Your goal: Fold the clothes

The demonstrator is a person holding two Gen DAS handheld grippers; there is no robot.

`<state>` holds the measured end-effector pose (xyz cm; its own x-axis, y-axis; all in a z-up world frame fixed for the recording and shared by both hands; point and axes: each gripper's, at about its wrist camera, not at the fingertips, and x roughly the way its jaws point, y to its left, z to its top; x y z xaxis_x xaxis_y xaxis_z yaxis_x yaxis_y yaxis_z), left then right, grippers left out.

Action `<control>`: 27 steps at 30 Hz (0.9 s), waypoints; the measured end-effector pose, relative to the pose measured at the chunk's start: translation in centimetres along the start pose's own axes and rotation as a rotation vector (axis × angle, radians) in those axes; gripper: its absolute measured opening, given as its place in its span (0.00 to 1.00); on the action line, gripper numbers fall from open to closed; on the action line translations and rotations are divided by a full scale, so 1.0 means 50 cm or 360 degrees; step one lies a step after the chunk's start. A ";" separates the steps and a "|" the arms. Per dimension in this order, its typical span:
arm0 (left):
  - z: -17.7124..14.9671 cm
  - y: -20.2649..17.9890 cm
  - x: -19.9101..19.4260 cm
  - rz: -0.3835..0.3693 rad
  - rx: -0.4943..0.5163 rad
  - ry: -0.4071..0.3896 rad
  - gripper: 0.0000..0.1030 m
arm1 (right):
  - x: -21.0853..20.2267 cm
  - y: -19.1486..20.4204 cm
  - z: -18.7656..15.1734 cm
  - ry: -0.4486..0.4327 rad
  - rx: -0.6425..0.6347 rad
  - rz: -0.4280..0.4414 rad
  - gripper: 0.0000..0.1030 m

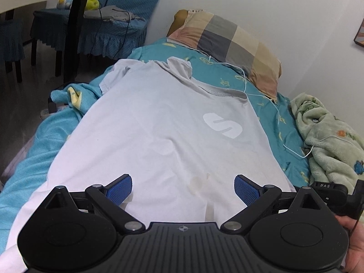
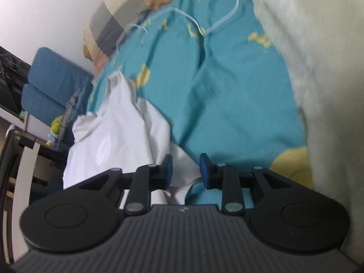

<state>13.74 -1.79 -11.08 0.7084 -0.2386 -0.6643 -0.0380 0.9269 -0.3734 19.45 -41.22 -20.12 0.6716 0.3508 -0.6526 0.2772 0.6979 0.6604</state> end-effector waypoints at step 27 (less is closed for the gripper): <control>0.007 0.004 0.010 -0.0039 -0.0056 0.0015 0.95 | -0.029 0.077 0.016 -0.0195 -0.0197 -0.0201 0.08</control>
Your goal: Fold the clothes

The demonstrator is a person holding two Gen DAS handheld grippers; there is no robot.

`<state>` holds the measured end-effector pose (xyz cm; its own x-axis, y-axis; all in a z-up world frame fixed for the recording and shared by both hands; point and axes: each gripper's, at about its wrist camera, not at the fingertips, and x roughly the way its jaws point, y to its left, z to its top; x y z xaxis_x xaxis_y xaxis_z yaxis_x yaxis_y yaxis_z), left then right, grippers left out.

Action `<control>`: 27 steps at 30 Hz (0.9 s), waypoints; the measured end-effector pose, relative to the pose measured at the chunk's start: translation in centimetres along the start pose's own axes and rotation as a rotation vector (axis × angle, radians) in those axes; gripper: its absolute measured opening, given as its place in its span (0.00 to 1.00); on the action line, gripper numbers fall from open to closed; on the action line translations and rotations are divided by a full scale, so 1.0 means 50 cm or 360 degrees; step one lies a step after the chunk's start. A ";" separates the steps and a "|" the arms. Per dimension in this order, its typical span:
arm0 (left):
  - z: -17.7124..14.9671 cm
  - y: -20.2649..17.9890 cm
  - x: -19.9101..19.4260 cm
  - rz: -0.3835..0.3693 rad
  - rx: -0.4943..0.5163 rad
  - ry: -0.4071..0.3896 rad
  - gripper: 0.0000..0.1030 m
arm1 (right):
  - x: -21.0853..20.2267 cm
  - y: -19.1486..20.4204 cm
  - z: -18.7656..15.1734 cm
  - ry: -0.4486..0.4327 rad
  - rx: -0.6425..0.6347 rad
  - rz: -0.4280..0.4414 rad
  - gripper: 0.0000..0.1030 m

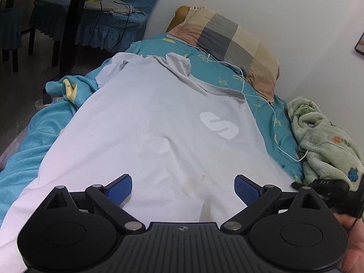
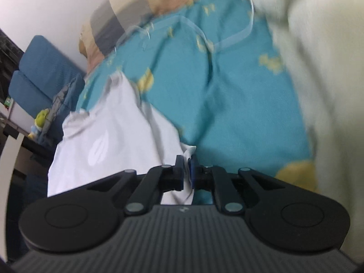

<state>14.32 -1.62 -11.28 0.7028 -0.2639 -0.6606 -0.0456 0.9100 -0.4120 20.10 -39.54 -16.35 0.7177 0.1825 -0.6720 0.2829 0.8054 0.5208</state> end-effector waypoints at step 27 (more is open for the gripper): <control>0.021 0.038 0.051 0.0023 -0.0016 0.0006 0.95 | 0.015 -0.025 0.170 -0.0467 -0.0178 -0.0248 0.50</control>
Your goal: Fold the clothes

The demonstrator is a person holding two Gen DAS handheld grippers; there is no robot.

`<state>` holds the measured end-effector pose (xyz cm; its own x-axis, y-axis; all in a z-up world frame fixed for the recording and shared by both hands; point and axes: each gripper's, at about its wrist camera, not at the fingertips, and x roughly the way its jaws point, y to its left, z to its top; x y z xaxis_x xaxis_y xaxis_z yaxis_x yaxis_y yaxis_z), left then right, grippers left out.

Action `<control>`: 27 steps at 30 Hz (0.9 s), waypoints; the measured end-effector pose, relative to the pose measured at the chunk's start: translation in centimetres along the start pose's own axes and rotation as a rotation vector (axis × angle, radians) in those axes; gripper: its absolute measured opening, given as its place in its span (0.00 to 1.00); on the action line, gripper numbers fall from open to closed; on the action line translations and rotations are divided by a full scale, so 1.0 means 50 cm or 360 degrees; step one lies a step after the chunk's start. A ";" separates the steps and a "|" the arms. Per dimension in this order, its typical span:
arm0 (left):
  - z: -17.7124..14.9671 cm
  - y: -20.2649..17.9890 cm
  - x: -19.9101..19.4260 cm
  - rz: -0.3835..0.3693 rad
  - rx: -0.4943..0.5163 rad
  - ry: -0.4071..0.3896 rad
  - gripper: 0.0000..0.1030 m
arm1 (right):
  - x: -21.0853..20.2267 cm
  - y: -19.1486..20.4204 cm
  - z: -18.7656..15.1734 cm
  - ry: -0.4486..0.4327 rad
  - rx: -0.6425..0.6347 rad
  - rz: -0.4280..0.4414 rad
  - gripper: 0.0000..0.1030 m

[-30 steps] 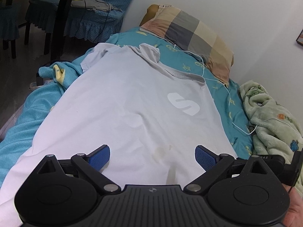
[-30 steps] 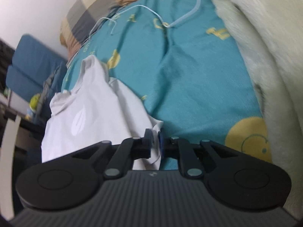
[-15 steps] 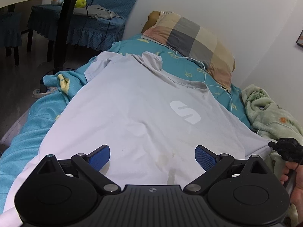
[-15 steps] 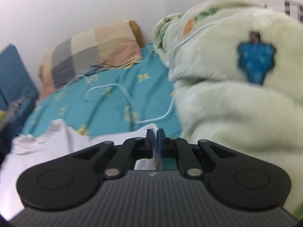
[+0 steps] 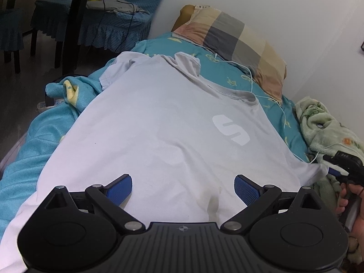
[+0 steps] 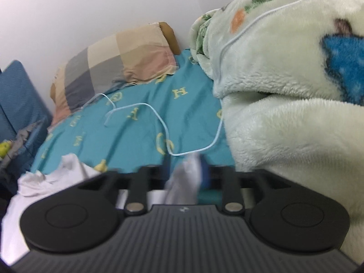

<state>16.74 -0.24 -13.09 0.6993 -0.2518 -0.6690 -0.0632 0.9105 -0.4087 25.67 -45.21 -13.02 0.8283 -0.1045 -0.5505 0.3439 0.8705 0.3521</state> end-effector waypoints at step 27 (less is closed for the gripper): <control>0.010 0.026 0.007 -0.0016 -0.0159 -0.0006 0.93 | -0.006 -0.022 -0.259 0.0164 0.0958 0.0060 0.06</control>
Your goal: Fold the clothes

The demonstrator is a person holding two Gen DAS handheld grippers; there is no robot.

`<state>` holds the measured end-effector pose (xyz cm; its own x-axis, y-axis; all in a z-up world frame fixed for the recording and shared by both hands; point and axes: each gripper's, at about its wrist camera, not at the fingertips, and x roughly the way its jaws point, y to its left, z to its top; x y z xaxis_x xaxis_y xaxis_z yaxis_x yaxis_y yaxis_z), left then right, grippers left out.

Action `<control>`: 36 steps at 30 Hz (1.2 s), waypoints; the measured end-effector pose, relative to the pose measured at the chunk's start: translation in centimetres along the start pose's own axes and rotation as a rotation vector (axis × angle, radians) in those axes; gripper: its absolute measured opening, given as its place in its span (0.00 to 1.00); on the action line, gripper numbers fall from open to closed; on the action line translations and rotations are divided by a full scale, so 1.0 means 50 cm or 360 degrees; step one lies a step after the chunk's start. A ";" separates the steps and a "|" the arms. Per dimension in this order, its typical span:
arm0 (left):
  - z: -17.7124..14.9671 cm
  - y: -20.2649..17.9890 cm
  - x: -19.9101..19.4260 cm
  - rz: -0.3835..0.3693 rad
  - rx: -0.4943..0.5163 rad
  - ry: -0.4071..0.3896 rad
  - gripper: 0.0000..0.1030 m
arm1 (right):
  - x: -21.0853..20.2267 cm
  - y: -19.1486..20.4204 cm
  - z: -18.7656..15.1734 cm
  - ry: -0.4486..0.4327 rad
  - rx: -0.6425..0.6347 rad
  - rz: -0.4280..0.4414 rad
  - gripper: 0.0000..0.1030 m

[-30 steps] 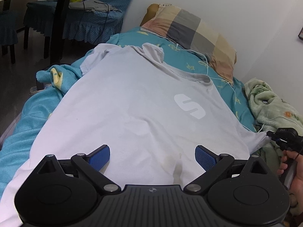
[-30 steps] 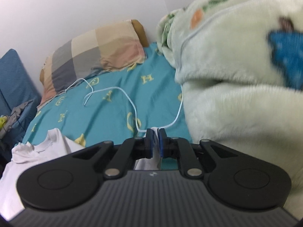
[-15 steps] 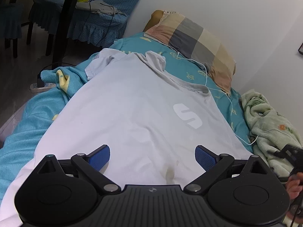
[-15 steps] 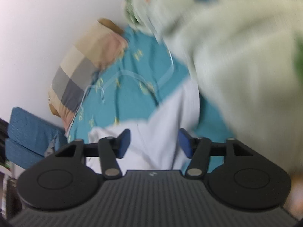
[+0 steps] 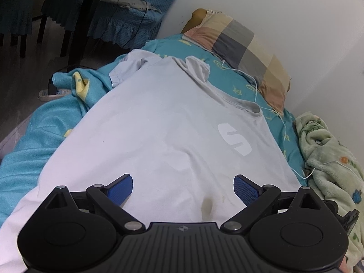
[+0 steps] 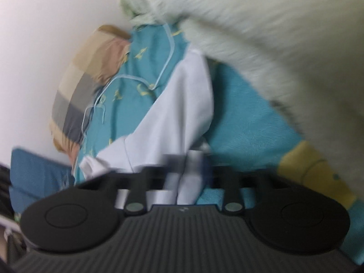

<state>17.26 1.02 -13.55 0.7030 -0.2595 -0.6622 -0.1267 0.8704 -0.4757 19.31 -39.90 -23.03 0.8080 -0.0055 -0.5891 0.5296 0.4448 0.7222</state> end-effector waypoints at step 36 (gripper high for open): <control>0.067 0.062 -0.070 -0.0037 0.0018 -0.0210 0.91 | -0.230 0.297 -0.342 0.0374 -0.1465 0.0391 0.58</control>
<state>16.76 6.04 -10.78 0.7915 -0.2232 -0.5689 -0.1019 0.8697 -0.4829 13.46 -17.94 -11.73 0.7441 0.3143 -0.5895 -0.1351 0.9349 0.3281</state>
